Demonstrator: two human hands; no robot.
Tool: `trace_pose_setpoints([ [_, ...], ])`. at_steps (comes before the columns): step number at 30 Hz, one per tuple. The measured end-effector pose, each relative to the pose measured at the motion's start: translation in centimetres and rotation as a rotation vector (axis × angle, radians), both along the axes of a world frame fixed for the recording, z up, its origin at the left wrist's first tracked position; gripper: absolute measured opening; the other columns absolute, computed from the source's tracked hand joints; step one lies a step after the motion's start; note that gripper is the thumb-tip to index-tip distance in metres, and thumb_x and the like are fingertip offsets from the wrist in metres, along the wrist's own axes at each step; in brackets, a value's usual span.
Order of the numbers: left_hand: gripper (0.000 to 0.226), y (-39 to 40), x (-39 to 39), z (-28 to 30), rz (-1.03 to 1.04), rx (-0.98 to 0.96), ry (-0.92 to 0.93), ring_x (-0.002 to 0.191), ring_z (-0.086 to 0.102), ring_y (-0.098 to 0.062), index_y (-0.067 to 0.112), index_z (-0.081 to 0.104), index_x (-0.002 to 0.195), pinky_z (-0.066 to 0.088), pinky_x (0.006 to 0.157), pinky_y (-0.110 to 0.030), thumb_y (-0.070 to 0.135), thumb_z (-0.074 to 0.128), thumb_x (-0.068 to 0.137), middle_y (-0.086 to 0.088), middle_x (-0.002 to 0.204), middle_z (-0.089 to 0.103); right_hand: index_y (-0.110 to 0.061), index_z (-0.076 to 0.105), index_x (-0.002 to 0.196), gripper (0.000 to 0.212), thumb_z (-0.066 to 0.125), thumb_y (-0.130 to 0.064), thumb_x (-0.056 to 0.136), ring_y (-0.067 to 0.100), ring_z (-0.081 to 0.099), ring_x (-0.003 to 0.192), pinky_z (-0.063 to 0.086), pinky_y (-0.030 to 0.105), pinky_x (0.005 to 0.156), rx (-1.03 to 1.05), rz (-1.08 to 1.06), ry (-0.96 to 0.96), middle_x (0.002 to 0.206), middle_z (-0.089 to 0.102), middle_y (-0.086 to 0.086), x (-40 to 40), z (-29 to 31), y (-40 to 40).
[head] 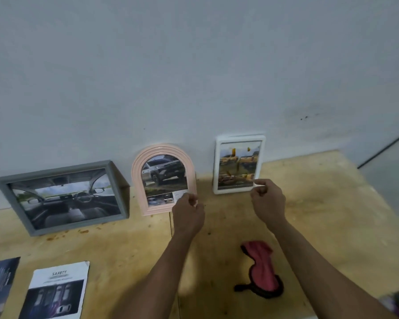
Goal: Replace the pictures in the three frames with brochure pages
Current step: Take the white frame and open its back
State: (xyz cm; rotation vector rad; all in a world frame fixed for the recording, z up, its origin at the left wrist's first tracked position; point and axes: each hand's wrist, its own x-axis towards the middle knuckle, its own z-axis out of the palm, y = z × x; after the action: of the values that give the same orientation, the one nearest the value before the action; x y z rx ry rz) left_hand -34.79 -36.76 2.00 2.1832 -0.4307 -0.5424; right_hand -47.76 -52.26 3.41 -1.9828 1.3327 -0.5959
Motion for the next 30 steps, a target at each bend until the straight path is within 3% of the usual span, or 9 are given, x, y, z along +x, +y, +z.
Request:
trace_pose_setpoints([
  [4, 0.023, -5.7, -0.8, -0.1, -0.032, -0.027, 0.006, 0.107, 0.06, -0.027, 0.006, 0.062, 0.118, 0.046, 0.087, -0.031, 0.01, 0.05, 0.099, -0.01, 0.113, 0.065, -0.013, 0.063, 0.121, 0.026, 0.054, -0.013, 0.096, 0.028, 0.065, 0.099, 0.049, 0.036, 0.087, 0.109, -0.02, -0.001, 0.108, 0.069, 0.009, -0.1, -0.3, -5.3],
  [8, 0.034, -10.3, 0.3, -0.8, 0.109, -0.018, 0.071, 0.116, 0.057, -0.028, 0.009, 0.053, 0.135, 0.046, 0.097, -0.032, 0.02, 0.044, 0.104, -0.01, 0.129, 0.06, -0.015, 0.054, 0.134, 0.034, 0.044, -0.02, 0.101, 0.029, 0.058, 0.115, 0.045, 0.034, 0.095, 0.222, 0.04, -0.006, 0.125, 0.062, 0.008, 1.0, -1.2, -10.0],
  [10, 0.041, -12.1, 1.1, -1.3, 0.141, -0.017, 0.101, 0.121, 0.053, -0.025, 0.01, 0.045, 0.145, 0.042, 0.103, -0.03, 0.021, 0.041, 0.106, -0.005, 0.135, 0.055, -0.016, 0.047, 0.142, 0.041, 0.044, -0.02, 0.101, 0.027, 0.055, 0.119, 0.039, 0.025, 0.091, 0.285, 0.093, -0.026, 0.13, 0.059, 0.007, 1.6, -2.0, -11.9],
  [13, 0.045, -13.7, 2.2, -2.7, 0.126, 0.002, 0.12, 0.131, 0.049, -0.032, 0.014, 0.039, 0.151, 0.041, 0.111, -0.044, 0.022, 0.037, 0.106, -0.013, 0.146, 0.049, -0.017, 0.043, 0.144, 0.043, 0.047, -0.022, 0.101, 0.026, 0.056, 0.119, 0.035, 0.021, 0.086, 0.324, 0.192, -0.029, 0.131, 0.058, 0.006, 2.3, -3.4, -13.7],
  [18, 0.029, -14.7, 2.3, -3.2, 0.117, 0.005, 0.104, 0.103, 0.06, -0.027, 0.014, 0.059, 0.125, 0.053, 0.091, -0.043, 0.022, 0.037, 0.107, -0.008, 0.113, 0.064, -0.016, 0.055, 0.131, 0.031, 0.043, -0.024, 0.103, 0.026, 0.061, 0.101, 0.032, 0.019, 0.07, 0.24, 0.268, -0.04, 0.113, 0.067, 0.007, 2.5, -5.2, -14.5],
  [22, 0.03, -13.9, 0.8, -2.7, 0.118, -0.022, -0.006, 0.095, 0.057, -0.024, 0.008, 0.061, 0.12, 0.043, 0.076, -0.031, 0.019, 0.037, 0.107, -0.009, 0.106, 0.064, -0.014, 0.059, 0.127, 0.03, 0.045, -0.021, 0.102, 0.021, 0.06, 0.094, 0.032, 0.013, 0.065, 0.217, 0.259, -0.077, 0.108, 0.066, 0.006, 1.5, -5.0, -14.0],
  [25, 0.029, -12.1, -0.4, -2.3, 0.133, -0.061, -0.05, 0.09, 0.059, -0.024, 0.01, 0.061, 0.115, 0.044, 0.071, -0.034, 0.023, 0.037, 0.107, -0.009, 0.099, 0.065, -0.014, 0.061, 0.124, 0.027, 0.046, -0.022, 0.102, 0.012, 0.055, 0.092, 0.035, 0.002, 0.066, 0.23, 0.275, -0.1, 0.102, 0.062, -0.003, 0.6, -3.9, -12.8],
  [27, 0.028, -10.5, -1.2, -1.5, 0.156, -0.1, -0.055, 0.088, 0.06, -0.023, 0.013, 0.062, 0.112, 0.049, 0.074, -0.038, 0.026, 0.037, 0.107, -0.006, 0.095, 0.066, -0.014, 0.062, 0.12, 0.026, 0.046, -0.023, 0.103, 0.015, 0.058, 0.094, 0.039, 0.01, 0.072, 0.235, 0.304, -0.11, 0.104, 0.064, -0.001, 0.1, -3.1, -11.5],
  [30, 0.028, -7.3, -2.4, -0.3, 0.234, -0.17, -0.002, 0.086, 0.059, -0.019, 0.015, 0.064, 0.107, 0.047, 0.076, -0.034, 0.026, 0.039, 0.106, -0.003, 0.093, 0.066, -0.013, 0.064, 0.114, 0.022, 0.046, -0.02, 0.102, 0.015, 0.058, 0.089, 0.039, 0.012, 0.066, 0.243, 0.336, -0.146, 0.1, 0.064, 0.001, -0.3, -1.8, -8.6],
])
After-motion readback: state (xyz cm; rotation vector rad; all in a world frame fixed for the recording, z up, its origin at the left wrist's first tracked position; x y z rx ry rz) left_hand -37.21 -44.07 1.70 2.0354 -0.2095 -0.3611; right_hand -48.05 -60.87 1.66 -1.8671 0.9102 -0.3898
